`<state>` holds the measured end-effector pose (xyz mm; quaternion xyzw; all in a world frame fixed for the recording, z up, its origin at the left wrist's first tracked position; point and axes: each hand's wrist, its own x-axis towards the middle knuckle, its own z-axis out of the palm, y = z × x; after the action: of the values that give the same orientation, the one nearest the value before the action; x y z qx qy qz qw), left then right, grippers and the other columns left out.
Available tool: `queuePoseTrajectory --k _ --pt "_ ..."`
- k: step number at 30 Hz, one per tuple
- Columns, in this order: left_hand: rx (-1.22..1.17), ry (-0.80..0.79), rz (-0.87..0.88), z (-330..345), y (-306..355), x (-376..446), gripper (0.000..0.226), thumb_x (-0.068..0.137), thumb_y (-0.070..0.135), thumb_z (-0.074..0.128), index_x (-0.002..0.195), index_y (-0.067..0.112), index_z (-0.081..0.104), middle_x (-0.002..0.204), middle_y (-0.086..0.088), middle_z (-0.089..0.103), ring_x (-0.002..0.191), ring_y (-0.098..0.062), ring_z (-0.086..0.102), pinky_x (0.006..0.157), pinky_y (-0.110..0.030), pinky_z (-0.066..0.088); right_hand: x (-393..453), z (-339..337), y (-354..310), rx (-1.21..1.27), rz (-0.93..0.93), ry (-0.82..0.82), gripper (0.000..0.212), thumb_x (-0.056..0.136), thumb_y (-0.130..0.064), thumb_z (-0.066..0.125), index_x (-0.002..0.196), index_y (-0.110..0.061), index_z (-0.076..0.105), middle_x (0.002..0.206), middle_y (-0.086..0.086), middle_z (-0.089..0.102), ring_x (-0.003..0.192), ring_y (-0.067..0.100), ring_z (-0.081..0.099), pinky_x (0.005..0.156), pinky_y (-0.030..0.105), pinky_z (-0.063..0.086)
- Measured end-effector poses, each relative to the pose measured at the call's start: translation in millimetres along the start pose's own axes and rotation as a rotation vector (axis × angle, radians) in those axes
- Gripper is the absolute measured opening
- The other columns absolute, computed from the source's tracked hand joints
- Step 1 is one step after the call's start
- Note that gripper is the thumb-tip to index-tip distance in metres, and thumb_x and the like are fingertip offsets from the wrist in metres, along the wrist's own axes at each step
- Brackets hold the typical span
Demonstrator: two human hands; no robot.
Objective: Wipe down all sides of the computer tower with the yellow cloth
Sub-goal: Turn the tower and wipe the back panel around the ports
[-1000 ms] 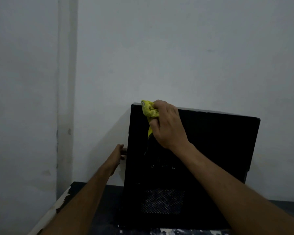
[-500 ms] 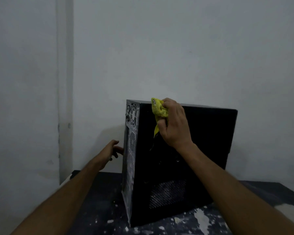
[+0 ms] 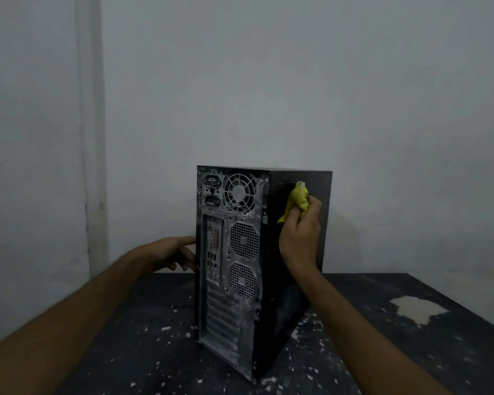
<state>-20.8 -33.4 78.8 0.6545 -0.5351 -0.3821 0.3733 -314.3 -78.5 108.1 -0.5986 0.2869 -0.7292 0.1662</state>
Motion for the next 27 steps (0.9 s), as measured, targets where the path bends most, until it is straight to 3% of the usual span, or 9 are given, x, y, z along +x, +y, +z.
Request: queuePoseTrajectory --k 3,6,11,14,16,20,23,25,27 --pt "0.017 -0.096 -0.045 9.1 8.8 -11.9 0.071 0.108 0.051 0.036 0.085 0.003 0.082 0.107 -0.021 0.076 0.080 -0.021 0.062 0.065 -0.030 0.043 11.1 -24.0 6.1 0.014 0.024 -0.042 0.019 0.106 -0.010 0.041 0.118 -0.025 0.045 0.087 0.001 0.059 0.065 0.001 0.054 0.054 0.016 0.041" --pt "0.037 -0.183 -0.067 15.7 14.1 -23.6 0.068 0.107 0.050 0.035 0.093 0.003 0.083 0.111 -0.019 0.076 0.089 -0.023 0.063 0.065 -0.029 0.043 22.6 -38.7 17.0 0.084 0.082 -0.113 0.018 0.107 -0.008 0.041 0.122 -0.014 0.048 0.092 -0.004 0.056 0.070 -0.006 0.053 0.066 0.020 0.046" --pt "0.109 -0.303 -0.046 21.9 21.9 -45.2 0.068 0.093 0.062 0.044 0.108 0.006 0.081 0.118 -0.018 0.074 0.105 -0.030 0.062 0.066 -0.027 0.047 33.4 -41.5 31.3 0.225 0.162 -0.225 0.020 0.102 -0.031 0.043 0.120 -0.024 0.049 0.111 0.020 0.057 0.094 0.025 0.057 0.081 0.047 0.051" --pt "0.143 -0.266 -0.011 23.0 20.4 -55.9 0.094 0.060 0.089 0.066 0.109 0.010 0.081 0.116 -0.014 0.076 0.099 -0.024 0.069 0.065 -0.026 0.048 32.9 -35.6 29.5 0.264 0.195 -0.263 0.012 0.108 -0.024 0.039 0.116 -0.026 0.048 0.109 0.016 0.056 0.094 0.026 0.057 0.080 0.050 0.052" --pt "0.185 -0.213 0.018 21.2 18.0 -60.5 0.108 0.040 0.098 0.067 0.105 0.014 0.083 0.113 -0.010 0.077 0.095 -0.019 0.072 0.065 -0.026 0.048 33.0 -30.3 27.4 0.257 0.193 -0.260 0.010 0.108 -0.025 0.039 0.114 -0.026 0.047 0.106 0.010 0.056 0.093 0.026 0.057 0.081 0.054 0.053" --pt "0.193 -0.136 0.040 28.3 18.9 -69.4 0.096 0.042 0.100 0.062 0.094 0.023 0.085 0.107 -0.007 0.079 0.095 -0.018 0.070 0.066 -0.027 0.047 31.4 -34.9 29.3 0.162 0.209 -0.281 0.013 0.105 -0.034 0.039 0.117 -0.031 0.044 0.107 0.009 0.059 0.097 0.042 0.061 0.079 0.057 0.054" --pt "0.180 -0.122 0.041 41.1 25.1 -77.4 0.106 0.030 0.102 0.065 0.094 0.020 0.085 0.105 -0.007 0.079 0.080 -0.008 0.072 0.065 -0.027 0.045 32.8 -50.4 22.6 0.131 0.247 -0.334 0.015 0.111 -0.028 0.036 0.123 -0.020 0.041 0.105 0.012 0.057 0.086 0.033 0.058 0.070 0.054 0.053" --pt "0.166 -0.111 0.020 51.4 30.3 -84.2 0.098 0.046 0.097 0.064 0.095 0.015 0.085 0.104 -0.008 0.079 0.076 -0.007 0.072 0.063 -0.028 0.043 35.5 -59.9 15.2 0.113 0.284 -0.370 0.017 0.112 -0.023 0.035 0.125 -0.015 0.041 0.102 0.010 0.056 0.086 0.029 0.055 0.070 0.052 0.051" --pt "0.163 -0.074 -0.003 61.4 35.6 -90.7 0.076 0.079 0.078 0.052 0.096 0.011 0.084 0.103 -0.009 0.079 0.073 -0.007 0.074 0.062 -0.028 0.042 37.9 -68.7 9.3 0.095 0.315 -0.385 0.016 0.112 -0.020 0.036 0.126 -0.015 0.041 0.106 0.011 0.057 0.089 0.027 0.058 0.073 0.045 0.052"
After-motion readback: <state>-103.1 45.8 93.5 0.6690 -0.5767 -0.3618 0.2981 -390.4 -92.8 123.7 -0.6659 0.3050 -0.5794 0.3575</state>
